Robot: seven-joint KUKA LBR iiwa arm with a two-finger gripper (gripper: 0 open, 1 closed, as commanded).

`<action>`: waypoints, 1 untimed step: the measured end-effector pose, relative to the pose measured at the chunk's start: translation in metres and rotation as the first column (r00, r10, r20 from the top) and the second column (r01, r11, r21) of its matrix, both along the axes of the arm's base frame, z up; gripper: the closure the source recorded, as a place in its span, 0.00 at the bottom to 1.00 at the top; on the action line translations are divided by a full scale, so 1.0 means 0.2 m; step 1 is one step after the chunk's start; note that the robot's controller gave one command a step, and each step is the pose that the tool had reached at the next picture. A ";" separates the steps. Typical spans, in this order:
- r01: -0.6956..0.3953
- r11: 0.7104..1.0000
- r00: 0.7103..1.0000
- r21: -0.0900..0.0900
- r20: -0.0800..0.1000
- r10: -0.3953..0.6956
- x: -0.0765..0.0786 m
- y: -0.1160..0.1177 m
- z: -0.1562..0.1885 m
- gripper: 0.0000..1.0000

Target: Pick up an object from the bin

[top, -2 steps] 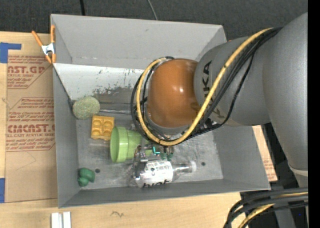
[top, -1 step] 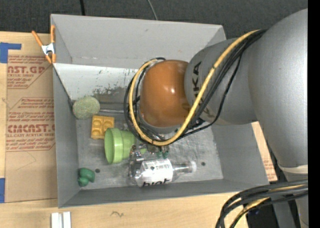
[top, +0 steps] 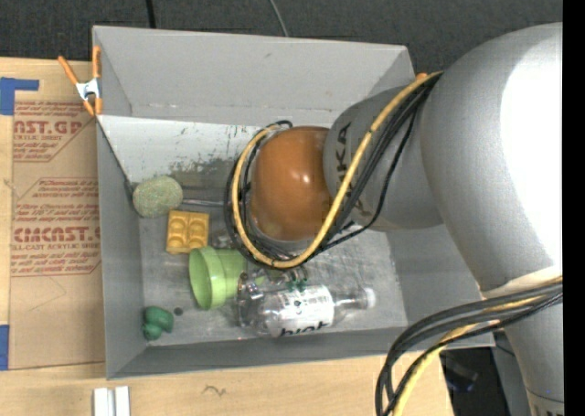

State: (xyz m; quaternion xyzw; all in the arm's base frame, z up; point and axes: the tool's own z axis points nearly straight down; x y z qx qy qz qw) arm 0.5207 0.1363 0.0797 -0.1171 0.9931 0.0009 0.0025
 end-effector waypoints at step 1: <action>-0.029 1.000 1.000 0.001 -0.002 0.029 0.09 -0.02 -0.04 1.00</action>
Offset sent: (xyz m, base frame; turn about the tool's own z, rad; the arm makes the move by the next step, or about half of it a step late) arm 0.0000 0.0000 0.0000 0.0000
